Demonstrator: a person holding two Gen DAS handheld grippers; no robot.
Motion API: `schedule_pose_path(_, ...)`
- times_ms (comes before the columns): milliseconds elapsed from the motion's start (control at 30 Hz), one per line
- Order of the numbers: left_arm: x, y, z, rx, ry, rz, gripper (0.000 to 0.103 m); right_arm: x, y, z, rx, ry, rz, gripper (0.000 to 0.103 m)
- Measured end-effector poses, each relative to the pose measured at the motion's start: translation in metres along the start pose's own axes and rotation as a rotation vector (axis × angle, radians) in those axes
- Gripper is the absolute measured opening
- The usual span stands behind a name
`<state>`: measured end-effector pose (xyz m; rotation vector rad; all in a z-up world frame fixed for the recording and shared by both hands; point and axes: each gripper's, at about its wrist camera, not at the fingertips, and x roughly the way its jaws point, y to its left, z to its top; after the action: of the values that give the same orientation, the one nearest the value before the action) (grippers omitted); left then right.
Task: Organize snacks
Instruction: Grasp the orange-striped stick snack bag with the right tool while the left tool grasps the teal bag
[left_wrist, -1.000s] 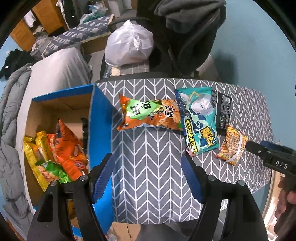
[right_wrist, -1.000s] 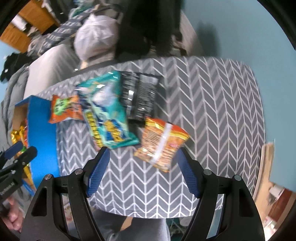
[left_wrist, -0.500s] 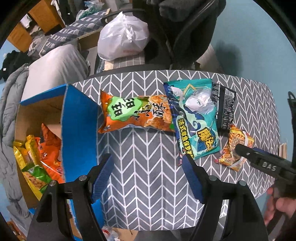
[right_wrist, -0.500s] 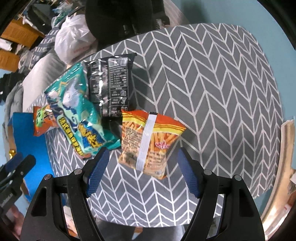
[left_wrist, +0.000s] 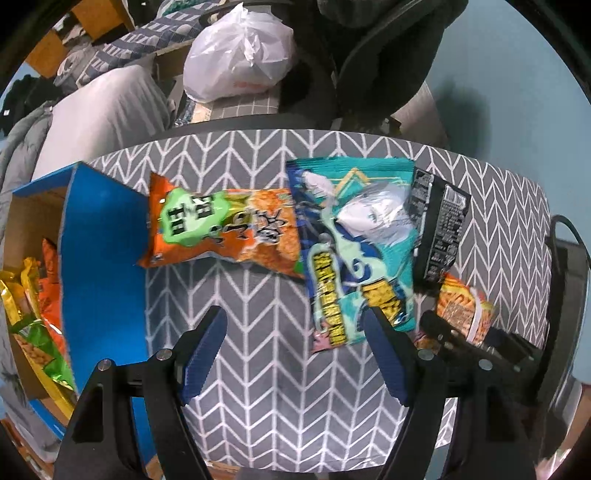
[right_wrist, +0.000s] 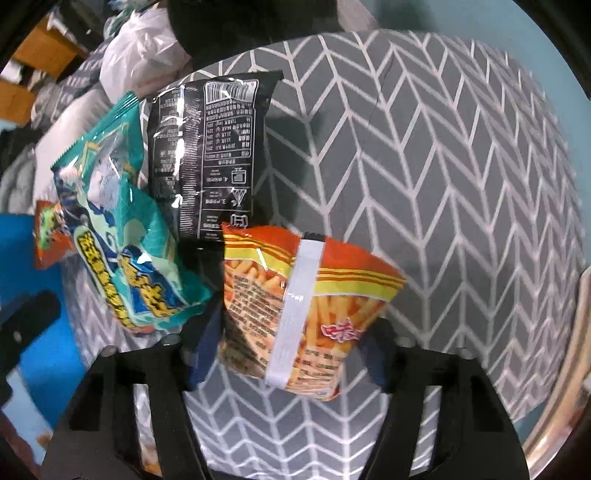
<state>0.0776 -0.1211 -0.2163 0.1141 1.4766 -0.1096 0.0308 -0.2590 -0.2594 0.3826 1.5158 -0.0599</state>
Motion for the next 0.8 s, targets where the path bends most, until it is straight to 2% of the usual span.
schedule_pose_path(133,0.006,-0.015,0.009,-0.003,0.007,0.002,0.081,-0.007,-0.002,0.003,-0.048,-0.003,0.005,0.044)
schedule_pose_path(300,0.015,-0.032,0.019,-0.016,0.025,-0.009,0.081,-0.021,-0.021,0.007,-0.063,-0.014,0.007,0.043)
schedule_pose_path(567,0.044,-0.053,0.027,-0.041,0.070,0.038,0.082,-0.040,-0.070,0.012,-0.050,-0.024,0.026,0.043)
schedule_pose_path(667,0.051,-0.058,0.029,-0.051,0.070,0.050,0.089,-0.045,-0.085,0.010,-0.042,-0.019,0.036,0.043)
schedule_pose_path(800,0.059,-0.064,0.030,-0.046,0.077,0.076,0.089,-0.051,-0.099,0.006,-0.048,-0.007,0.041,0.043)
